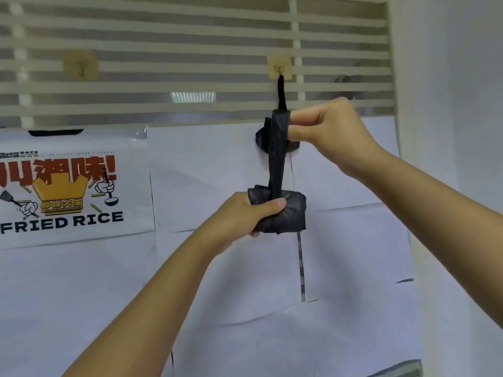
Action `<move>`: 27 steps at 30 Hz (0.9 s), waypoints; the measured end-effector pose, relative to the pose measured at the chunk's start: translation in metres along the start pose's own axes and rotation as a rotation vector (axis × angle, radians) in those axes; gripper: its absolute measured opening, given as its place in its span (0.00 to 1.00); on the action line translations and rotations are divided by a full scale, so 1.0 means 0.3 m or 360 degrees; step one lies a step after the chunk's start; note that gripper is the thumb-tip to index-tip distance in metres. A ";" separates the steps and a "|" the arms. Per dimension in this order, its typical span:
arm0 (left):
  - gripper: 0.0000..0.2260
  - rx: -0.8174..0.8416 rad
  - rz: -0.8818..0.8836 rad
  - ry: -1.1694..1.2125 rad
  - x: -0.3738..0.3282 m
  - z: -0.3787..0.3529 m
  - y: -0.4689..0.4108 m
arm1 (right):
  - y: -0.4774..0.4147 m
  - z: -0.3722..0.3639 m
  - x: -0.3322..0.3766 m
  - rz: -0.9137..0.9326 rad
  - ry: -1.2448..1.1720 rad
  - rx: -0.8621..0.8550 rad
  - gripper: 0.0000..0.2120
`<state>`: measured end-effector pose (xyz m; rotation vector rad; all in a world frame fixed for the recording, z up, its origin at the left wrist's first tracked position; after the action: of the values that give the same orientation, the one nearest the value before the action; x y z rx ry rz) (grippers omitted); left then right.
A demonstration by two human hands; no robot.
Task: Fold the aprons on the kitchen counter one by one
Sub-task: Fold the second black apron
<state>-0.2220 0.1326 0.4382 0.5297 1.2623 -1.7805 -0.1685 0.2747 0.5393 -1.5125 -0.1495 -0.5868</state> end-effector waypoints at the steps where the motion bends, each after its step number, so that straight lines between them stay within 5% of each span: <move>1: 0.08 -0.0001 0.0012 -0.0001 -0.030 0.010 -0.031 | -0.035 0.007 0.018 0.0087 0.0146 -0.0051 0.08; 5: 0.10 0.0137 0.0020 0.0066 -0.168 0.021 -0.148 | -0.254 0.044 0.000 0.0033 0.0388 -0.0258 0.06; 8: 0.13 -0.0017 -0.0013 0.0095 -0.245 0.048 -0.244 | -0.406 0.073 -0.040 -0.0112 0.0540 -0.0393 0.08; 11: 0.09 -0.0146 0.0000 0.0121 -0.285 0.070 -0.328 | -0.525 0.060 -0.087 -0.0259 0.0560 -0.0343 0.12; 16: 0.06 0.0055 0.0120 0.0319 -0.328 0.066 -0.402 | -0.649 0.011 -0.118 -0.0413 0.0766 -0.0320 0.10; 21: 0.07 0.0186 0.0192 0.0392 -0.359 0.066 -0.448 | -0.689 -0.006 -0.080 -0.0169 0.1421 -0.0379 0.18; 27: 0.08 0.0310 0.0266 0.0460 -0.348 0.028 -0.472 | -0.719 -0.022 -0.105 -0.0016 0.1547 -0.0252 0.17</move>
<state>-0.2831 0.1828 0.5954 1.0040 1.2007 -1.7369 -0.2941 0.2875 0.7173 -1.2249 0.6487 -1.2943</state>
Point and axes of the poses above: each hand's wrist, its own y-axis away from the middle knuckle, its own z-axis out of the back of the hand, x = y × z, the point moved 7 cm from there along -y, towards the middle knuckle, and after that the axes turned 11 degrees about -x, right-handed, at the moved point
